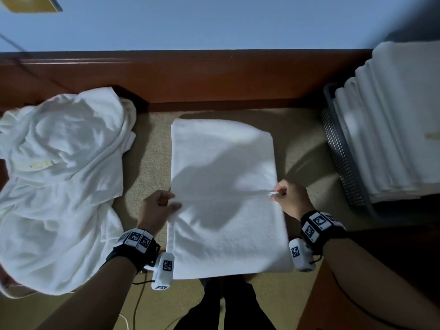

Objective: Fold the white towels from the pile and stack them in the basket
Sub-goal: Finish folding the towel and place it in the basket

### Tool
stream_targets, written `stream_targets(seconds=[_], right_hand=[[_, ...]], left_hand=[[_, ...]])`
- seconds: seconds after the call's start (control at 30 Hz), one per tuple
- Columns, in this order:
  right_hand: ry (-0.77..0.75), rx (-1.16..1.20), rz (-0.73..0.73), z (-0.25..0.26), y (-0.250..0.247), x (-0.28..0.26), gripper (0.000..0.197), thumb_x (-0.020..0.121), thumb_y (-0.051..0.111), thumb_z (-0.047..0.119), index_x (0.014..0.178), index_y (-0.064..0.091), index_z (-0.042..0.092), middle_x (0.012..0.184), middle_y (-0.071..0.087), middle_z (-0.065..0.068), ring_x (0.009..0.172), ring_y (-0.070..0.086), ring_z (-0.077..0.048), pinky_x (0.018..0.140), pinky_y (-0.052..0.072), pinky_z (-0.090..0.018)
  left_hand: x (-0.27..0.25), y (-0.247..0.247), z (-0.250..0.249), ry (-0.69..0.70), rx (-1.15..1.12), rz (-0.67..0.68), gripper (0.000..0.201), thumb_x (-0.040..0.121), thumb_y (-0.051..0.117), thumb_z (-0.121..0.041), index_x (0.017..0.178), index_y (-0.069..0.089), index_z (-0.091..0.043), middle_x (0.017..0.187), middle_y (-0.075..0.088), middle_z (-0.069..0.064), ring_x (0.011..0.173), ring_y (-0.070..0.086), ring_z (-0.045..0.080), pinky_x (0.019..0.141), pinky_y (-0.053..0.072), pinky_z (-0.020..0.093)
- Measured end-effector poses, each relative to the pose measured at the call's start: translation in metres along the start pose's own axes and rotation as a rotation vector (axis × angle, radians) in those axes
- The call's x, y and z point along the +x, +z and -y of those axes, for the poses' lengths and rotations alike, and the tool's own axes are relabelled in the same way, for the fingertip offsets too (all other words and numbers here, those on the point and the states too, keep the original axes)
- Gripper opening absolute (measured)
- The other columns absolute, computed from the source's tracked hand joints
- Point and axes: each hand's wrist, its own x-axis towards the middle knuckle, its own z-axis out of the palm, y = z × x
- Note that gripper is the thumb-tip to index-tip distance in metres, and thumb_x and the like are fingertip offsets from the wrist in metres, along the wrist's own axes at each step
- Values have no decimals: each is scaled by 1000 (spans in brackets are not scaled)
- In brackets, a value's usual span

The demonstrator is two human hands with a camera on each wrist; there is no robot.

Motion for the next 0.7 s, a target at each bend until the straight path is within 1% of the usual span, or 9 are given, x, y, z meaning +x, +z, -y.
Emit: stream_targets(seconds=[0.07, 0.2, 0.3, 0.37, 0.43, 0.5, 0.57, 0.63, 0.7], right_hand=[[-7, -38, 49, 2, -6, 8, 14, 85, 80, 14, 92, 69, 17, 86, 68, 5, 85, 65, -15, 64, 40, -14], [-17, -119, 214, 4, -17, 22, 21, 86, 81, 24, 99, 66, 18, 92, 65, 6, 92, 64, -16, 68, 42, -18], [42, 23, 221, 12, -39, 45, 35, 86, 77, 55, 99, 64, 24, 97, 66, 6, 94, 65, -15, 78, 50, -30], [75, 171, 158, 22, -48, 76, 53, 83, 65, 76, 89, 66, 23, 95, 71, -3, 91, 68, -24, 86, 56, -38], [171, 328, 155, 43, -54, 105, 63, 93, 60, 67, 116, 68, 9, 123, 69, -14, 108, 67, -30, 97, 56, -47], [270, 415, 204, 64, -55, 130, 70, 99, 56, 61, 147, 51, 11, 148, 54, -10, 130, 56, -30, 104, 49, -44], [287, 469, 304, 82, -56, 151, 67, 99, 57, 61, 147, 50, 15, 148, 53, -4, 135, 51, -28, 100, 45, -41], [266, 495, 362, 94, -57, 173, 63, 91, 70, 55, 134, 60, 11, 130, 62, 0, 122, 58, -23, 87, 49, -36], [266, 515, 306, 95, -59, 199, 75, 63, 92, 54, 121, 69, 13, 124, 69, -3, 118, 64, -30, 80, 50, -37]], left_hand=[[5, 0, -4, 12, -9, 3, 28, 74, 92, -15, 94, 74, -24, 94, 76, -4, 87, 73, 20, 68, 57, 29], [8, 2, -10, 6, 68, 53, 37, 75, 90, -11, 101, 73, -31, 99, 76, -3, 95, 72, 21, 78, 60, 35], [23, -1, -28, -40, -95, 88, 45, 79, 83, 2, 117, 68, -18, 108, 75, 6, 103, 71, 28, 81, 57, 36], [41, -4, -47, -25, -80, 7, 38, 85, 80, -5, 119, 66, -14, 111, 73, 6, 105, 70, 26, 77, 53, 32], [62, -2, -67, -16, 23, -80, 30, 91, 76, -15, 119, 65, -9, 116, 70, 4, 107, 67, 26, 76, 48, 31], [86, 3, -86, -60, 114, -95, 31, 95, 73, -21, 120, 63, -8, 120, 65, 5, 107, 62, 26, 80, 45, 33], [109, 9, -98, -109, 199, -62, 35, 94, 73, -35, 117, 64, -10, 116, 67, 6, 104, 63, 27, 81, 44, 34], [124, 14, -108, -100, 308, 5, 37, 93, 71, -46, 104, 67, -10, 100, 70, 5, 94, 67, 27, 69, 43, 33], [132, 20, -117, -101, 336, 14, 34, 93, 71, -45, 88, 67, -12, 85, 68, 6, 82, 65, 26, 60, 39, 32]])
